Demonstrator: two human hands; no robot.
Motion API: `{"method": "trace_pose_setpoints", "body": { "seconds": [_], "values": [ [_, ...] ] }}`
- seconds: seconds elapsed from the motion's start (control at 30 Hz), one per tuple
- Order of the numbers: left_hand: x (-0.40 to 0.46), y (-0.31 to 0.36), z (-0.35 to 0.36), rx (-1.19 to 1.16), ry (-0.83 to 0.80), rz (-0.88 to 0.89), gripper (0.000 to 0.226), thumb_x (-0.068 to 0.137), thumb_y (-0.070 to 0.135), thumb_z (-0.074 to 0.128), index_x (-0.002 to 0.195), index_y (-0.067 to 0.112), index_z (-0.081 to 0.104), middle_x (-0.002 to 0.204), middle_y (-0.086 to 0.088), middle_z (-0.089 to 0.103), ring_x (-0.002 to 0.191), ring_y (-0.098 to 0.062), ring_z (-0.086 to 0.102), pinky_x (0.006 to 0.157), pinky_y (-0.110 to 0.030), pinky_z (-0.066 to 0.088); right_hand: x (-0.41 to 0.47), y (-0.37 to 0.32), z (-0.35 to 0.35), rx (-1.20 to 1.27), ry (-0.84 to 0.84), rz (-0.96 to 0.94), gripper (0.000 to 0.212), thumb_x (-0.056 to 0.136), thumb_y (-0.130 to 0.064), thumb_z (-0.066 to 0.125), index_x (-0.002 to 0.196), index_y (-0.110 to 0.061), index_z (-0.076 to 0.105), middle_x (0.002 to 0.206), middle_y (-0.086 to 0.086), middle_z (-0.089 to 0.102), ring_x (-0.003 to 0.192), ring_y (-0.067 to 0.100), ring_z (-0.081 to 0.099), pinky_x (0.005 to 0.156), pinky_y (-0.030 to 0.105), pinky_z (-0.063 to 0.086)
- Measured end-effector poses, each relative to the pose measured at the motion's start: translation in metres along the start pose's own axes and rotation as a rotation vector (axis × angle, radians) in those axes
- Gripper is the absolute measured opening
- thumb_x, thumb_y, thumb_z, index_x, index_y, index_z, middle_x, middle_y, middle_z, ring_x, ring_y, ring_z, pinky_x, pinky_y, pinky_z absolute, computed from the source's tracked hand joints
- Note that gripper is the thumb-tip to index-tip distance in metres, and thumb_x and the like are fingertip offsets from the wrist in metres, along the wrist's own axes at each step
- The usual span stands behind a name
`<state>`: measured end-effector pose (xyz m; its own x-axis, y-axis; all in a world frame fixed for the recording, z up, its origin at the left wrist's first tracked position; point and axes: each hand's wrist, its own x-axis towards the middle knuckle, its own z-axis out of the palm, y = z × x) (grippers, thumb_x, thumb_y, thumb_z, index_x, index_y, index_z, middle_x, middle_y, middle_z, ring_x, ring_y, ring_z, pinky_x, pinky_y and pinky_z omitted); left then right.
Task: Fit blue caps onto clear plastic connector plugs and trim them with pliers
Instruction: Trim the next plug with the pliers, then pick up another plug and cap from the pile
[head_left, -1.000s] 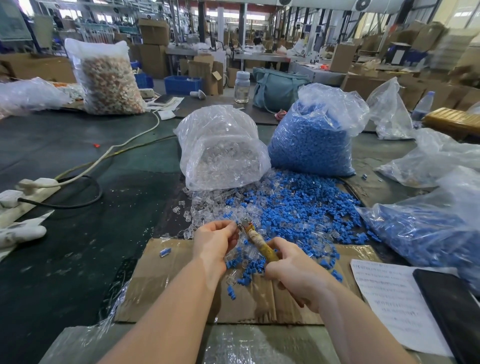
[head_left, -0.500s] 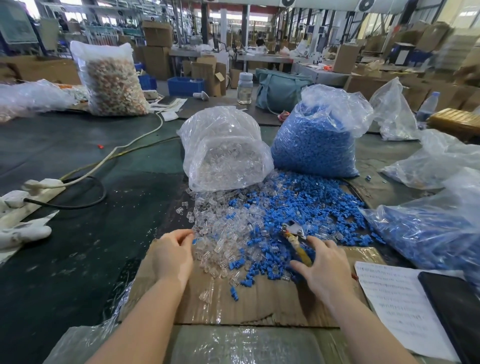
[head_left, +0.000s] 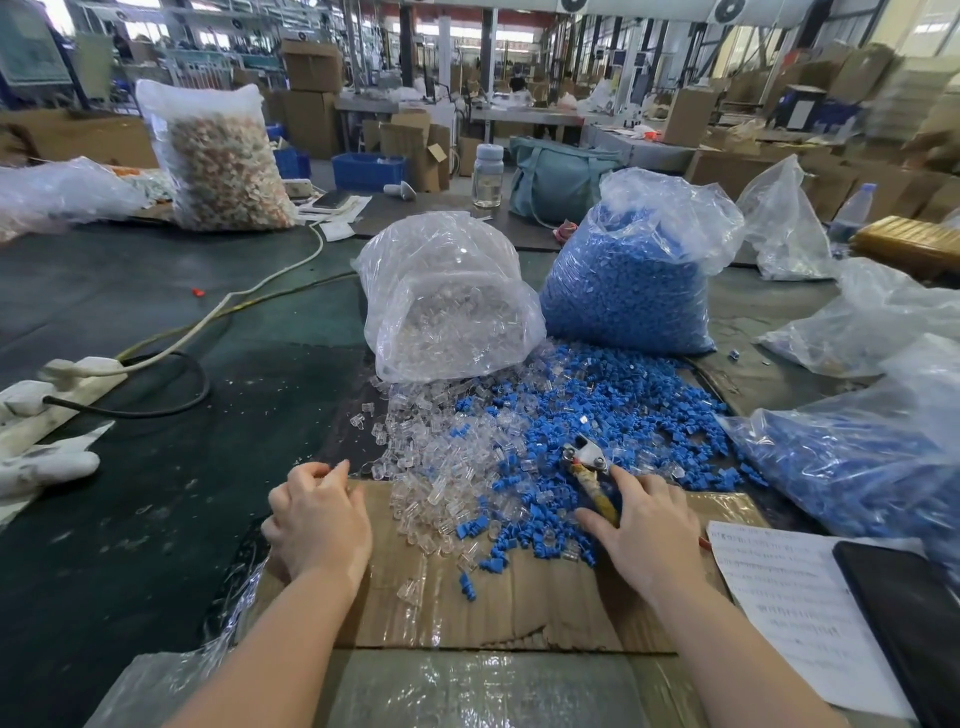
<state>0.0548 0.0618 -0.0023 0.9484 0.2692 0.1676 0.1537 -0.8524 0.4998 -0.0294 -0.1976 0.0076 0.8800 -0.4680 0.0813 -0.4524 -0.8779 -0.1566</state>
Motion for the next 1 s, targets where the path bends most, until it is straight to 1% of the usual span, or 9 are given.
{"method": "trace_pose_setpoints", "body": {
  "seconds": [0.07, 0.17, 0.27, 0.33, 0.47, 0.57, 0.8, 0.87, 1.0],
  "values": [
    [-0.005, 0.010, 0.002, -0.087, -0.028, 0.057, 0.035, 0.091, 0.029, 0.055, 0.125, 0.023, 0.057, 0.122, -0.002, 0.050, 0.112, -0.024, 0.039, 0.097, -0.042, 0.034, -0.003, -0.007, -0.001, -0.012, 0.024, -0.012, 0.073, 0.085, -0.068, 0.041, 0.144, -0.028, 0.028, 0.143, -0.001, 0.036, 0.133, 0.022, 0.029, 0.109, 0.038, 0.022],
    [-0.017, 0.029, 0.007, -0.240, -0.133, 0.153, 0.029, 0.089, 0.029, 0.057, 0.117, 0.022, 0.061, 0.119, -0.001, 0.054, 0.105, -0.022, 0.050, 0.095, -0.040, 0.043, -0.010, -0.021, 0.000, 0.065, 0.172, -0.117, 0.054, 0.088, -0.049, 0.054, 0.136, -0.026, 0.044, 0.134, -0.003, 0.046, 0.125, 0.019, 0.038, 0.107, 0.038, 0.021],
    [-0.030, 0.044, 0.017, -0.264, -0.191, 0.253, 0.024, 0.089, 0.030, 0.057, 0.112, 0.025, 0.062, 0.114, 0.007, 0.054, 0.108, -0.013, 0.046, 0.102, -0.028, 0.035, -0.013, -0.036, 0.004, 0.105, 0.184, -0.211, 0.033, 0.092, -0.036, 0.053, 0.123, -0.025, 0.057, 0.126, -0.005, 0.052, 0.116, 0.018, 0.044, 0.101, 0.037, 0.025],
    [-0.036, 0.050, 0.021, -0.277, -0.221, 0.284, 0.026, 0.089, 0.029, 0.057, 0.114, 0.025, 0.060, 0.110, 0.008, 0.051, 0.114, -0.010, 0.040, 0.104, -0.024, 0.030, -0.013, -0.042, 0.006, 0.102, 0.169, -0.235, 0.027, 0.094, -0.031, 0.052, 0.119, -0.026, 0.060, 0.123, -0.006, 0.053, 0.114, 0.019, 0.044, 0.097, 0.037, 0.026],
    [-0.040, 0.053, 0.026, -0.197, -0.232, 0.324, 0.038, 0.090, 0.029, 0.057, 0.127, 0.028, 0.053, 0.121, 0.006, 0.048, 0.120, -0.012, 0.035, 0.107, -0.027, 0.027, -0.010, -0.049, 0.011, 0.051, 0.129, -0.244, 0.027, 0.097, -0.023, 0.046, 0.119, -0.032, 0.057, 0.122, -0.011, 0.053, 0.114, 0.017, 0.040, 0.095, 0.037, 0.023],
    [-0.039, 0.054, 0.027, -0.147, -0.229, 0.352, 0.041, 0.091, 0.030, 0.056, 0.131, 0.030, 0.049, 0.127, 0.006, 0.047, 0.124, -0.013, 0.032, 0.109, -0.027, 0.023, -0.009, -0.051, 0.012, 0.021, 0.108, -0.236, 0.027, 0.097, -0.020, 0.043, 0.117, -0.033, 0.057, 0.119, -0.012, 0.053, 0.112, 0.017, 0.041, 0.096, 0.038, 0.023],
    [-0.045, 0.057, 0.029, -0.175, -0.191, 0.365, 0.032, 0.089, 0.030, 0.058, 0.121, 0.030, 0.057, 0.121, 0.009, 0.047, 0.117, -0.010, 0.034, 0.105, -0.026, 0.024, -0.008, -0.053, 0.011, 0.046, 0.124, -0.215, 0.020, 0.096, -0.018, 0.044, 0.102, -0.032, 0.059, 0.107, -0.013, 0.056, 0.105, 0.014, 0.043, 0.094, 0.035, 0.022],
    [-0.048, 0.057, 0.030, -0.200, -0.168, 0.364, 0.028, 0.089, 0.029, 0.059, 0.116, 0.030, 0.060, 0.118, 0.010, 0.048, 0.116, -0.009, 0.034, 0.103, -0.024, 0.023, -0.008, -0.053, 0.012, 0.067, 0.137, -0.208, 0.018, 0.096, -0.021, 0.045, 0.099, -0.031, 0.059, 0.103, -0.013, 0.057, 0.104, 0.014, 0.044, 0.093, 0.034, 0.021],
    [-0.052, 0.061, 0.031, -0.252, -0.166, 0.360, 0.025, 0.089, 0.026, 0.060, 0.113, 0.029, 0.062, 0.110, 0.012, 0.049, 0.111, -0.007, 0.032, 0.100, -0.022, 0.022, -0.010, -0.053, 0.012, 0.093, 0.171, -0.208, 0.019, 0.095, -0.017, 0.047, 0.096, -0.030, 0.060, 0.097, -0.011, 0.058, 0.100, 0.015, 0.045, 0.089, 0.032, 0.020]
  ]
}}
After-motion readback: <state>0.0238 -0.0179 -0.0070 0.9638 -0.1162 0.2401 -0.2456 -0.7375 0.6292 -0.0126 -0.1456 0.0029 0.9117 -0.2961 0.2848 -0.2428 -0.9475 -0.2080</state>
